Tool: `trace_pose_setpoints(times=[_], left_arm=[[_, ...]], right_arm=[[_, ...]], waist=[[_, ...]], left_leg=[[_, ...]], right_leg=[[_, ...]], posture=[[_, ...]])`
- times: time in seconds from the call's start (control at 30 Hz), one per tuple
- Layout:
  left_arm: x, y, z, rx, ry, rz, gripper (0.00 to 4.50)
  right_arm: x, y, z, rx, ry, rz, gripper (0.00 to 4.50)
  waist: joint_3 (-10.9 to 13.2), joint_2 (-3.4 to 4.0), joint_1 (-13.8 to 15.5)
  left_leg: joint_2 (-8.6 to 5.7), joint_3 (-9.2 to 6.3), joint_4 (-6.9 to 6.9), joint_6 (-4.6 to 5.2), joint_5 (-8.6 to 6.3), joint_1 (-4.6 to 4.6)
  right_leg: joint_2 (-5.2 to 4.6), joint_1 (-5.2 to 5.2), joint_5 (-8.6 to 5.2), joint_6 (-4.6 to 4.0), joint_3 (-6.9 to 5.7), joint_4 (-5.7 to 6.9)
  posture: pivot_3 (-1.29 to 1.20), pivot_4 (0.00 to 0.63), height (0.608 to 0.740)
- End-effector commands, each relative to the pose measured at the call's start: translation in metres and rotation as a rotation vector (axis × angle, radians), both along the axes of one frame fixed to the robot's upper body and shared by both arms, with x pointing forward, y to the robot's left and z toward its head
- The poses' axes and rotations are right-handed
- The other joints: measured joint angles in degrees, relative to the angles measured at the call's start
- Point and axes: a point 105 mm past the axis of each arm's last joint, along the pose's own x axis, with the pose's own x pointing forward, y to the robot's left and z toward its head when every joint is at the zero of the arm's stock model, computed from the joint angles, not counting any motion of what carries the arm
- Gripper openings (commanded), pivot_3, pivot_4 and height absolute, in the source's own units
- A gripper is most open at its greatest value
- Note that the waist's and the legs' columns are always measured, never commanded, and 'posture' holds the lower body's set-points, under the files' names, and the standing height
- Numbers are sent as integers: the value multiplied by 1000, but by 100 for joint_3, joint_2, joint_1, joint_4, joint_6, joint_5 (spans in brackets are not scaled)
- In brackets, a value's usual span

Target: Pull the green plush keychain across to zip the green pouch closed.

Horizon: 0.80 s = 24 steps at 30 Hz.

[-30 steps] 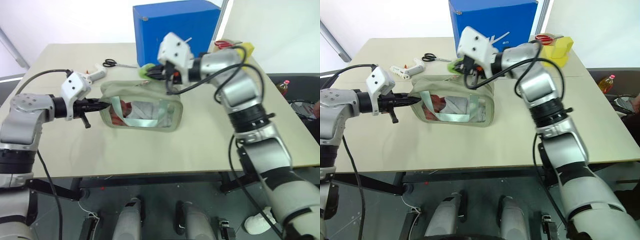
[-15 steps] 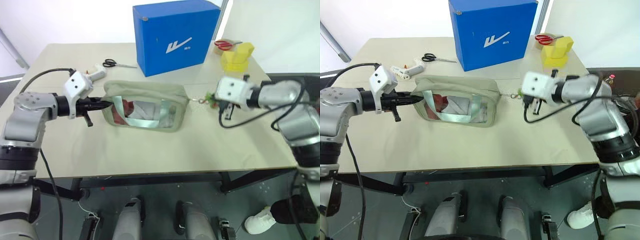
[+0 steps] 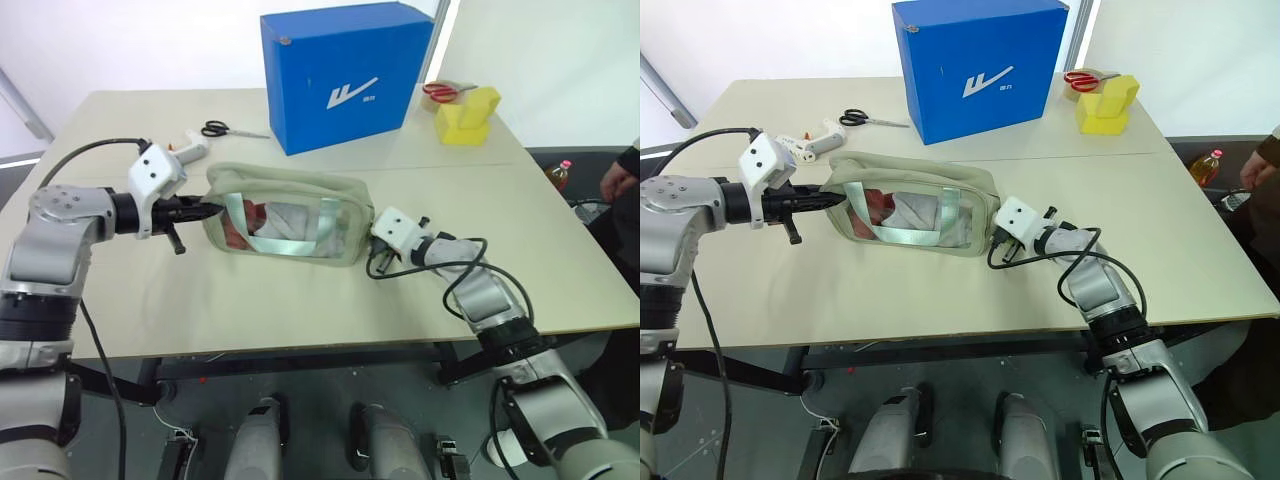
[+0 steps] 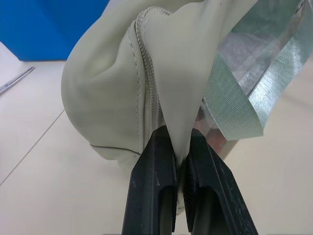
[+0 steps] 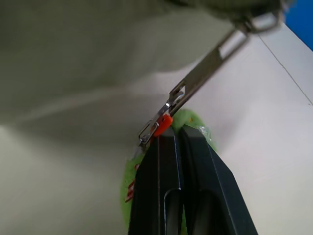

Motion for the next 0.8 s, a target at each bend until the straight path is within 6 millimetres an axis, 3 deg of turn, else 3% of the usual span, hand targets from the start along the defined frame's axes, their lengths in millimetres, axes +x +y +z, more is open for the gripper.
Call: trace_pose_setpoints(times=[0.03, 0.13, 0.2, 0.23, 0.3, 0.43, 0.53, 0.67, 0.8], left_arm=[[-3, 3, 11, -3, -38, 8, 0], [-4, 3, 11, -4, -40, 10, 0], [-5, 5, 13, -12, -42, 21, 0], [-4, 8, 16, -18, -50, 34, 368], [-4, 12, 20, -34, -51, 50, 1165], [-10, 18, 36, -72, -43, 41, 3078], [-21, 16, 52, -126, -34, 6, 4495], [-23, 21, 69, -192, -37, 33, 4495], [-26, 26, 65, -163, -30, 45, 4495]], right_arm=[[-2, 4, -3, -20, 9, 48, 29], [1, 4, 18, 62, -8, 50, 29], [5, -3, 49, 153, -26, 39, 29], [3, -9, 66, 200, -21, 47, 300], [-4, -17, 89, 252, 6, 89, 1010], [-36, -34, 125, 246, 108, 218, 2952], [-62, -30, 148, 259, 177, 321, 4475], [-77, -16, 168, 304, 198, 386, 4475], [-75, -13, 172, 311, 173, 349, 4475]], waist=[[0, 0, -1], [0, 0, -1], [0, 0, 2], [2, 3, 5], [4, 6, 33], [3, 5, 54], [3, 4, 37], [3, 4, 11], [3, 4, 13]], left_leg=[[0, 0, 0, 0, 0, 1], [1, 0, 0, -1, 0, 1], [2, 0, -1, -1, 0, 1], [2, 0, -1, 0, 0, 0], [2, 1, 0, 0, 0, -9], [4, 1, -2, 0, -1, -12], [7, 5, -10, -1, -2, -11], [15, 13, -11, -1, -2, -10], [19, 17, -11, -2, -3, -8]], right_leg=[[0, 0, 0, 0, 0, -1], [0, 0, 0, 0, 0, -1], [0, -1, 1, -3, 0, 0], [0, -2, 2, -4, 0, 0], [0, -10, 3, -5, 1, 1], [0, -13, 2, -6, 1, -4], [0, -16, 1, -6, 2, -13], [0, -26, 1, -3, 2, -11], [2, -30, 2, -5, 1, -14]], posture=[[0, 150, 740], [0, 150, 740], [0, 150, 740], [0, 150, 740], [0, 150, 740], [0, 150, 740], [0, 150, 740], [0, 150, 740], [0, 150, 740]])
